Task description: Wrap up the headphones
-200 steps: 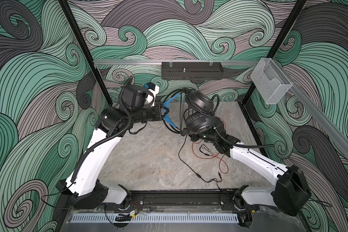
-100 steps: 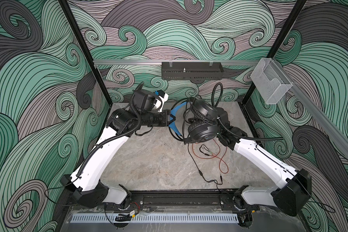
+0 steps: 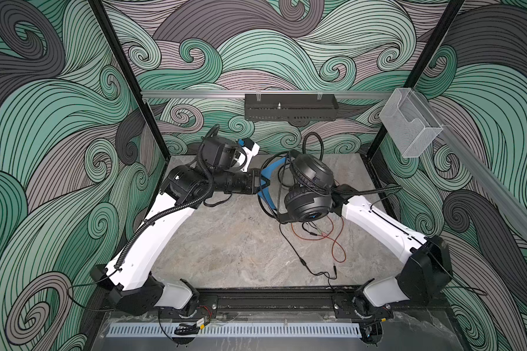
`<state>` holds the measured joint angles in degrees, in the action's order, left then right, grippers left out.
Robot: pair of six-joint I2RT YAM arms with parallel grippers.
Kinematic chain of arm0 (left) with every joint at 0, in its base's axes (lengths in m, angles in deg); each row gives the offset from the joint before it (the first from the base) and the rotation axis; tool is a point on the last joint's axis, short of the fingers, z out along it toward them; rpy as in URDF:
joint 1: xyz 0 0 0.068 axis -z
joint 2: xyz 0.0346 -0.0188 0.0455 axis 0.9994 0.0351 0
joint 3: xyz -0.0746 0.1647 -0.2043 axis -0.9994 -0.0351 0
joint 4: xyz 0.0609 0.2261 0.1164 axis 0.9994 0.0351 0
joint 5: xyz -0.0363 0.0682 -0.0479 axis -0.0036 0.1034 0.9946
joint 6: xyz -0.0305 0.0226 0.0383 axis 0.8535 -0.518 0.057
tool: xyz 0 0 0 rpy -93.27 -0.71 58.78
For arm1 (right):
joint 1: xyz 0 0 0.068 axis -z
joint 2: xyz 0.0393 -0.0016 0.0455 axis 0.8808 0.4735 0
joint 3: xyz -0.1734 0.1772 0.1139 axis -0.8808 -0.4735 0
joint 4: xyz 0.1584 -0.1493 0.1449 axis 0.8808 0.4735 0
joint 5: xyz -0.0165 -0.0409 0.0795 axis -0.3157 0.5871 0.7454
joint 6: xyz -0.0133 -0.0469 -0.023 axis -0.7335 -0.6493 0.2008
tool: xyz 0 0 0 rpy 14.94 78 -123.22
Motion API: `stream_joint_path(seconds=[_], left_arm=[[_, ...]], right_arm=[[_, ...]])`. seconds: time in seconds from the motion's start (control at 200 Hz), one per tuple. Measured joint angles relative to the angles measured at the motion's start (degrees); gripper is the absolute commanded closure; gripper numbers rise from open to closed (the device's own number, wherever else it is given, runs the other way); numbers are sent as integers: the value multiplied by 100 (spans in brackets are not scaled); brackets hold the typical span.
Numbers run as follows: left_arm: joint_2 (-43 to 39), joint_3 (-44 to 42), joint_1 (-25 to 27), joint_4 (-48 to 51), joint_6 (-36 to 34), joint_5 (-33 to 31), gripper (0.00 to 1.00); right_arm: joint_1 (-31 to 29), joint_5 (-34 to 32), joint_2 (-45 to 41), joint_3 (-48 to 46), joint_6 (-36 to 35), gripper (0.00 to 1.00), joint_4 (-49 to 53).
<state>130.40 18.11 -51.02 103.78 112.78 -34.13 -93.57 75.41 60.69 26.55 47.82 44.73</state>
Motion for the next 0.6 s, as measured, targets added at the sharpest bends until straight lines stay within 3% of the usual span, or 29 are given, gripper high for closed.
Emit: stream_joint_path(seconds=[0.25,0.6], left_arm=[[-4,2,138,155,-122,-66,100],[-4,197,136,1008,-562,-990,100]], right_arm=[[116,-407,157,267,20,100,334],[623,-452,-551,4,61,100,151]])
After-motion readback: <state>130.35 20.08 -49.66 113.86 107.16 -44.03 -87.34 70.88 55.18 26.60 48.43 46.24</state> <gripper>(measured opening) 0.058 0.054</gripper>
